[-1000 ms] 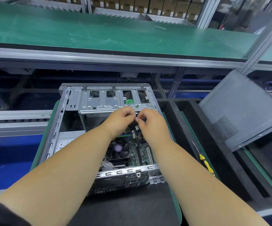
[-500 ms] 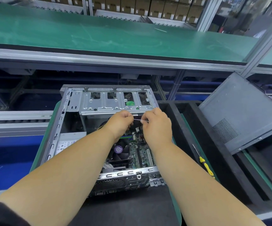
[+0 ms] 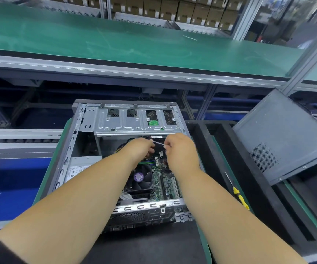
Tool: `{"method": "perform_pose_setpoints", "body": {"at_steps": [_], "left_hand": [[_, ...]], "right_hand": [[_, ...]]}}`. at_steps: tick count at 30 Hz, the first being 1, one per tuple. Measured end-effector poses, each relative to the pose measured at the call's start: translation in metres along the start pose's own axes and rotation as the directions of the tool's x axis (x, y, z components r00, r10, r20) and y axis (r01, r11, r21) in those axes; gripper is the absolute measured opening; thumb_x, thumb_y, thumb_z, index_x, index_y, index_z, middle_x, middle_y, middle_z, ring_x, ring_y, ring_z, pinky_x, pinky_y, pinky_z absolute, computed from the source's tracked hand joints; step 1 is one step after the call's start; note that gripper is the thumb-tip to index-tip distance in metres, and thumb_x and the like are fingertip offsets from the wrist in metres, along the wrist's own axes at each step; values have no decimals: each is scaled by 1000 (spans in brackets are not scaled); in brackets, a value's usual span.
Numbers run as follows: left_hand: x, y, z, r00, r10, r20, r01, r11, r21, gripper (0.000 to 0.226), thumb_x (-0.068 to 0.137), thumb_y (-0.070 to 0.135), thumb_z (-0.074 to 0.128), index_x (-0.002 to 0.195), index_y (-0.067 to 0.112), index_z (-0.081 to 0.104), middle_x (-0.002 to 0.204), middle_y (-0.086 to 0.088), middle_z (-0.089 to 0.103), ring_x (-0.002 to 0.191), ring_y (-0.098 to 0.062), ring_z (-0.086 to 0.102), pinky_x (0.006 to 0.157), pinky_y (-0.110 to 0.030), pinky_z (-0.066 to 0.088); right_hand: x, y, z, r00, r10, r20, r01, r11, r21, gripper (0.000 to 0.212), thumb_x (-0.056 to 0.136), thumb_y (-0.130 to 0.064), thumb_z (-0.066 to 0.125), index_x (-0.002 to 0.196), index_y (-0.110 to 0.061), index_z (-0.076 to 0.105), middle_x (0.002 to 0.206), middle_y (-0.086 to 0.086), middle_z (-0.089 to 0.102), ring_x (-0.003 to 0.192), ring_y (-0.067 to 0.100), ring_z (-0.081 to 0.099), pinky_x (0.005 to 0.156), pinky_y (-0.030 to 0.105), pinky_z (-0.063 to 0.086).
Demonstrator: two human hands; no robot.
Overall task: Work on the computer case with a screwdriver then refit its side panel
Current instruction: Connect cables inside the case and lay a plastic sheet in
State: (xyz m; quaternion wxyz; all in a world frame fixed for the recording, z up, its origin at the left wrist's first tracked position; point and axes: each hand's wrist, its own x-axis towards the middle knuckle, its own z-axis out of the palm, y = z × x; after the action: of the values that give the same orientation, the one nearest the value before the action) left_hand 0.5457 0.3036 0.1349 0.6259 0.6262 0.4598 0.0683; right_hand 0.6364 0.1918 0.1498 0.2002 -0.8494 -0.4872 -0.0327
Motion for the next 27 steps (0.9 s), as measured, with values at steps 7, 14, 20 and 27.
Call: {"method": "perform_pose_setpoints", "body": {"at_steps": [7,14,20,27], "left_hand": [[8,-16,1,993,82,-89,-77,995,60,50,87,52,63,108,7,66,112,-13,66,104,-29,61,95,-41,47],[7,-16,4,998,21,55,-13,989,-146,47,81,33,77,117,7,65,119,-6,66,109,-19,57,100,-38,37],[4,-10,5,984,-34,175,98,923,-373,4,89,15,67,86,16,68,71,7,72,64,-7,50,56,-18,39],[7,1,9,957,-229,176,288,802,-524,18,97,3,53,79,5,52,72,-4,55,52,-4,44,37,-8,36]], "right_hand": [[1,-5,1,999,-20,30,21,999,-39,12,88,-7,58,92,-8,69,95,9,63,92,28,54,79,40,44],[0,-4,1,999,-46,10,47,996,-72,14,91,-11,56,93,-9,70,95,9,61,92,29,53,77,38,42],[-1,-3,1,999,-48,-22,47,998,-43,15,93,-12,54,91,-11,69,95,8,61,91,29,53,79,39,40],[-1,-2,1,998,11,-59,-16,995,-95,7,91,-14,57,89,-15,63,97,3,60,93,28,54,71,34,26]]}}
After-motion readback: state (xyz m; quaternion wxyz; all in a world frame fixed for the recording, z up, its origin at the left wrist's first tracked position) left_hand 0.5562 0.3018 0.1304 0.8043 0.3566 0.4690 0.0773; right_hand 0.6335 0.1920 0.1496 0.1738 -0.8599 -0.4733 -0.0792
